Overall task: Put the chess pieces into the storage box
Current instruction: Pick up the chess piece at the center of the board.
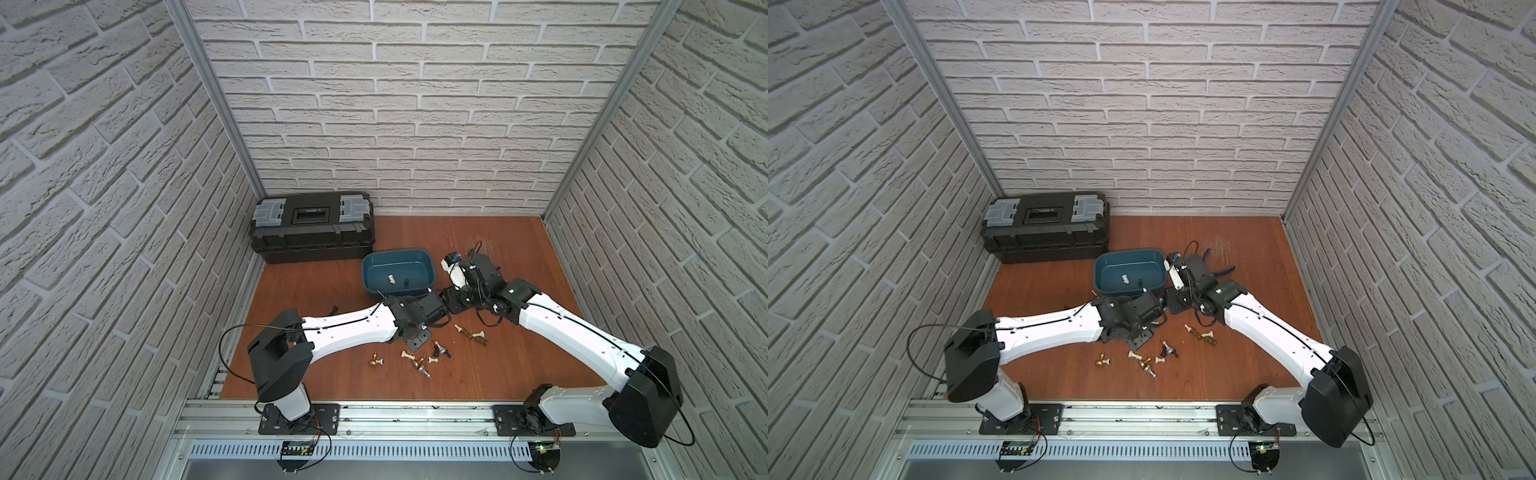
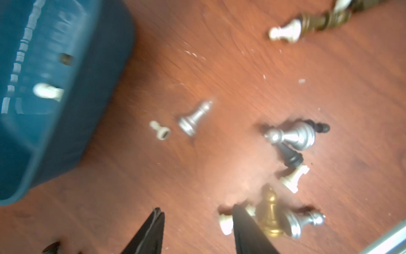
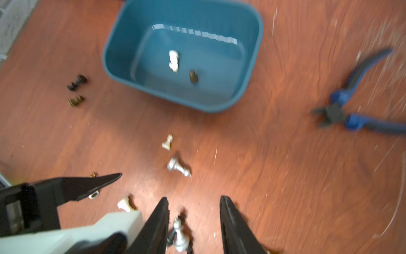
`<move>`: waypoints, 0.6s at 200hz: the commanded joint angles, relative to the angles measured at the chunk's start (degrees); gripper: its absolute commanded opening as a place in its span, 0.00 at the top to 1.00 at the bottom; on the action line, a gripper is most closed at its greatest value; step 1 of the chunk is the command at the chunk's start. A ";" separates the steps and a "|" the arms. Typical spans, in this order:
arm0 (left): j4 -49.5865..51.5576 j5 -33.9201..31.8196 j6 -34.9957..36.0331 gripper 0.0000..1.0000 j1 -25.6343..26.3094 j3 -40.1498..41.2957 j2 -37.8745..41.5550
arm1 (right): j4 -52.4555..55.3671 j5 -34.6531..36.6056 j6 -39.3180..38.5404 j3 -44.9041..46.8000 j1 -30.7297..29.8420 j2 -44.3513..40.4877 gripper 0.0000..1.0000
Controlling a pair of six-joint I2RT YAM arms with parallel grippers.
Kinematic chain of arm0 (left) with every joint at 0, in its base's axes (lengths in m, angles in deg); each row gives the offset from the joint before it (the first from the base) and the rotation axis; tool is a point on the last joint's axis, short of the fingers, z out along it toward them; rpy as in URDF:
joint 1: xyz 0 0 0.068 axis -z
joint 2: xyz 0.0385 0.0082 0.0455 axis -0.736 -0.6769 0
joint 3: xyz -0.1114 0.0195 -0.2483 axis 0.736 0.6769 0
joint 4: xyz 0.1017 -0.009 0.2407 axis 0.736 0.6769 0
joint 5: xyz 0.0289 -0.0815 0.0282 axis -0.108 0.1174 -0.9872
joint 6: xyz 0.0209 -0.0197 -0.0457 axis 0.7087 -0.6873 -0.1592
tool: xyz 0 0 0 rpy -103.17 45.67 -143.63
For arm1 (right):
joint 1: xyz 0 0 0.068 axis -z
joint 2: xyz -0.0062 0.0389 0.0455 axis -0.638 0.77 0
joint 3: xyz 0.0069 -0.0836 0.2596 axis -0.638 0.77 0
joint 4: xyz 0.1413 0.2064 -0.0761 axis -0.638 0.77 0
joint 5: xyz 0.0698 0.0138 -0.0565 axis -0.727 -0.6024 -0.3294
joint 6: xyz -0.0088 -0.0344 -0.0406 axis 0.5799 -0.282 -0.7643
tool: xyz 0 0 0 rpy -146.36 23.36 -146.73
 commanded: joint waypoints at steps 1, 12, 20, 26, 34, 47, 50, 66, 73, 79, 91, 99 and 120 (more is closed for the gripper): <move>-5.60 0.69 -0.88 0.47 0.90 -0.45 -0.37 | -5.66 -0.61 3.02 2.02 -0.64 -5.17 0.59; -7.20 1.07 -0.64 0.48 0.82 -0.35 -0.39 | -4.78 0.71 3.02 2.26 -0.64 -6.72 0.59; -8.00 1.52 -0.47 0.48 0.75 -0.28 -0.28 | -4.17 1.90 3.02 2.38 -0.56 -7.56 0.59; -8.52 1.96 -0.20 0.48 0.65 -0.15 -0.19 | -3.49 2.74 2.73 2.25 -0.43 -7.89 0.59; -9.15 2.28 0.16 0.49 0.58 0.26 -0.04 | -1.92 3.96 2.39 1.69 -0.18 -7.84 0.59; -9.93 2.62 0.09 0.49 0.17 1.23 0.50 | 1.52 6.63 1.92 0.17 0.56 -6.91 0.59; -10.09 2.76 -0.06 0.50 0.01 1.43 0.74 | 2.31 7.19 1.84 -0.07 0.79 -6.66 0.59; -11.97 4.23 -1.57 0.51 -1.63 3.38 2.78 | 4.97 8.76 1.38 -0.85 2.81 -5.83 0.58; -13.02 5.05 -2.12 0.52 -2.30 4.32 3.96 | 5.38 8.82 1.10 -0.70 3.94 -5.77 0.58; -14.21 5.61 -2.54 0.52 -2.93 5.32 5.19 | 5.57 8.86 0.99 -0.55 4.85 -5.73 0.57; -16.27 6.91 -3.21 0.52 -4.15 7.09 7.72 | 5.80 8.72 0.44 -0.24 6.61 -5.54 0.57; -17.45 8.00 -3.38 0.53 -4.97 7.91 9.07 | 5.78 8.51 0.27 -0.11 7.52 -5.36 0.57; -19.32 10.80 -2.83 0.52 -6.56 9.14 11.07 | 5.63 7.51 -0.14 -0.08 9.13 -5.16 0.56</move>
